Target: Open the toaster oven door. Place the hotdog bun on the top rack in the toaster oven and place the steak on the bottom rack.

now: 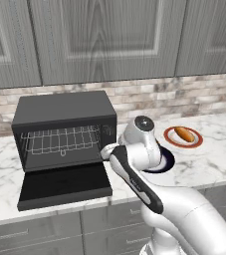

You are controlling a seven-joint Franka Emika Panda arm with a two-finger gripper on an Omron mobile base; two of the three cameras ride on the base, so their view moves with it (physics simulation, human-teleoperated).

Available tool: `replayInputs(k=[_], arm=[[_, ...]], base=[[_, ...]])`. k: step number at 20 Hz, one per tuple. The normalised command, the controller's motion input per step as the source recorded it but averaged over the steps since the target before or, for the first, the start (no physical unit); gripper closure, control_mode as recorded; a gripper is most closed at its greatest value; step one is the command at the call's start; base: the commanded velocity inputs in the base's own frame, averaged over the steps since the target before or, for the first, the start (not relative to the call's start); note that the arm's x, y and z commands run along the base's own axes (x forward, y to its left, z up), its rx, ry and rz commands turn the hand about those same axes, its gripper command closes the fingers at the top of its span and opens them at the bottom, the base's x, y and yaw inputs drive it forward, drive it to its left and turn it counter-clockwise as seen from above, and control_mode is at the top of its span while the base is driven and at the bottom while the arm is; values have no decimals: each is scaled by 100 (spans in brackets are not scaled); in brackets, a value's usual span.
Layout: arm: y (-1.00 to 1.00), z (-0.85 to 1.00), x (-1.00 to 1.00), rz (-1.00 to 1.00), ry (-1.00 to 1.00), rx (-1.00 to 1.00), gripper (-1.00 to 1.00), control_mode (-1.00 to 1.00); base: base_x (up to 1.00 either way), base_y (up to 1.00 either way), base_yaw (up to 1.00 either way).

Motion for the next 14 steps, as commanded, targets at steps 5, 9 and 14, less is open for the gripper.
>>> replayInputs(k=[5,9,14], arm=[[74,11,1,-14,7,0,-100,-100],[64,10,5,-27,0,0,-100,-100],[63,5,18,-23,-7,-5,-100,-100]], base=[[0,0,0],[0,0,0],[0,0,0]])
